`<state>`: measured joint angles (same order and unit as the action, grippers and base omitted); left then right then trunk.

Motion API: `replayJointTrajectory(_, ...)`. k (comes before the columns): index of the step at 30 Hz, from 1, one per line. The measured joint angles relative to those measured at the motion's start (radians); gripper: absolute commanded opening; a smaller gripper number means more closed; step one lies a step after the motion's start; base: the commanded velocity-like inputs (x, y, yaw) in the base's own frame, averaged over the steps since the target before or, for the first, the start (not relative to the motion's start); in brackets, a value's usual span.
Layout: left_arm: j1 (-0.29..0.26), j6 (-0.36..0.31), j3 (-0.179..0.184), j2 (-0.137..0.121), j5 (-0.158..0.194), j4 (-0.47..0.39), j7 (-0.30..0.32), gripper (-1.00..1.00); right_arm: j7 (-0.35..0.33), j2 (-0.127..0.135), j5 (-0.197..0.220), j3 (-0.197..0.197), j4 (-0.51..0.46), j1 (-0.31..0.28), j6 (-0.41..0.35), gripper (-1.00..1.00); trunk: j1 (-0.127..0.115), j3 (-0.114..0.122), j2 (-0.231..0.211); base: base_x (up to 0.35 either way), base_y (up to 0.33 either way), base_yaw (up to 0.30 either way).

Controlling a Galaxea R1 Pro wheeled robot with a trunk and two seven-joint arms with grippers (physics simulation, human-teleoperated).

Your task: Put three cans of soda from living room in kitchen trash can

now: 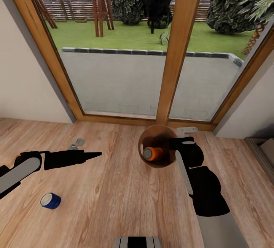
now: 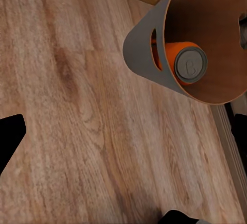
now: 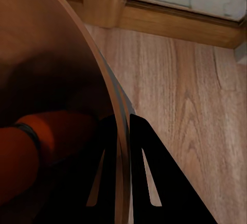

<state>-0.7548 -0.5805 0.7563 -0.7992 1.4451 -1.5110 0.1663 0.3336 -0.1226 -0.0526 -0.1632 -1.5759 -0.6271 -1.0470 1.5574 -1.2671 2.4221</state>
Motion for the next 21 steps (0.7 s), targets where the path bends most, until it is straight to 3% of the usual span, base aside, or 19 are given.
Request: replayJointTrajectory(21,0.0,0.001,0.001,0.005,0.0,0.0,0.0,1.0,0.0,0.0,0.001,0.0,0.0,0.0,0.0,-1.0,0.0,0.034,0.0,0.0,0.0,0.0)
